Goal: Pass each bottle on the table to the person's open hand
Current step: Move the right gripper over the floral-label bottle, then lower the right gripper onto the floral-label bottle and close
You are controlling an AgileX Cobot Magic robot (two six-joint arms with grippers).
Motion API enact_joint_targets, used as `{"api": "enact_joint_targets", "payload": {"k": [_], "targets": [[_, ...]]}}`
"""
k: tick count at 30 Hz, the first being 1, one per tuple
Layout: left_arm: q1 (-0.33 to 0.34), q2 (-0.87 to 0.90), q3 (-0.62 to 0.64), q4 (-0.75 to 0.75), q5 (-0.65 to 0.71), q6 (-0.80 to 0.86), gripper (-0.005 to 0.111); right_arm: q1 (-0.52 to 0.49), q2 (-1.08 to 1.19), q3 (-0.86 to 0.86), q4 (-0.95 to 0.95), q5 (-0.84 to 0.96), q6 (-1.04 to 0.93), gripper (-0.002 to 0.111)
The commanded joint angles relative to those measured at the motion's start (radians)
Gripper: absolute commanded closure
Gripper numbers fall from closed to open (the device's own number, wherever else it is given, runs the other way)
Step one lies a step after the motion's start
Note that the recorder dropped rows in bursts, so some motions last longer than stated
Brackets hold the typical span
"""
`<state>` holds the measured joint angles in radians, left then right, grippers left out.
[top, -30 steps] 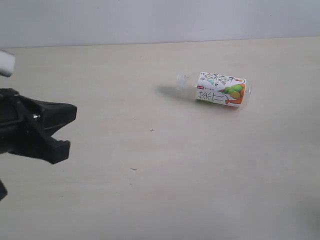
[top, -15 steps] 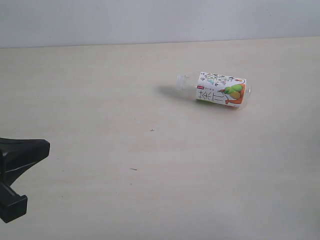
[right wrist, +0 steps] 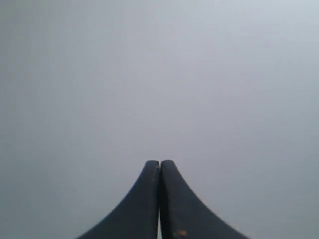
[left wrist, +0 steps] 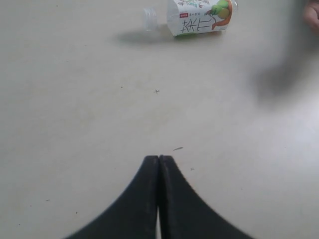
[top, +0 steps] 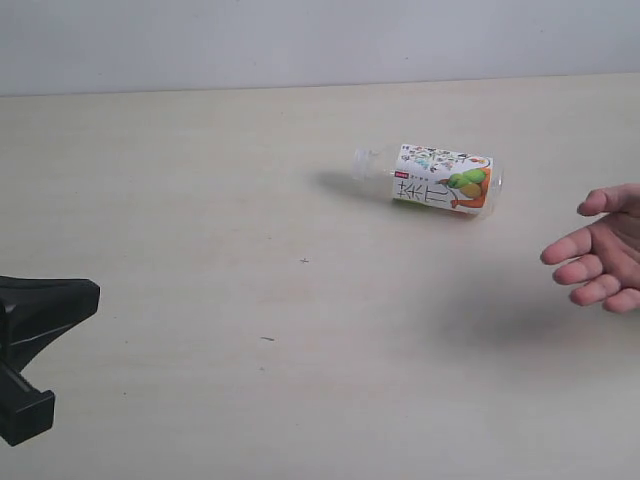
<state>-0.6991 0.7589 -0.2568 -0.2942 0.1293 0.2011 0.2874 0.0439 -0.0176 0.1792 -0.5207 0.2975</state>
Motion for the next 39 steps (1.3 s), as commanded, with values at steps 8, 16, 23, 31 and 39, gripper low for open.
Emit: {"api": "enact_joint_targets", "payload": {"k": [8, 16, 23, 31, 39], "targets": [[0.003, -0.003, 0.001, 0.003, 0.001, 0.004, 0.107, -0.002, 0.636, -0.631, 0.418, 0.214, -0.636, 0.108], [0.003, -0.003, 0.001, 0.003, 0.001, 0.004, 0.107, -0.002, 1.192, -1.185, 0.346, 1.03, -0.786, 0.108], [0.003, -0.003, 0.001, 0.003, 0.001, 0.004, 0.107, -0.002, 1.512, -1.468, 0.139, 1.432, -0.757, 0.108], [0.003, -0.003, 0.001, 0.003, 0.001, 0.004, 0.107, 0.027, 1.683, -1.658, -0.188, 1.627, -0.913, 0.108], [0.003, -0.003, 0.001, 0.003, 0.001, 0.004, 0.107, 0.027, 1.836, -1.679, 0.099, 1.742, -1.353, 0.108]]}}
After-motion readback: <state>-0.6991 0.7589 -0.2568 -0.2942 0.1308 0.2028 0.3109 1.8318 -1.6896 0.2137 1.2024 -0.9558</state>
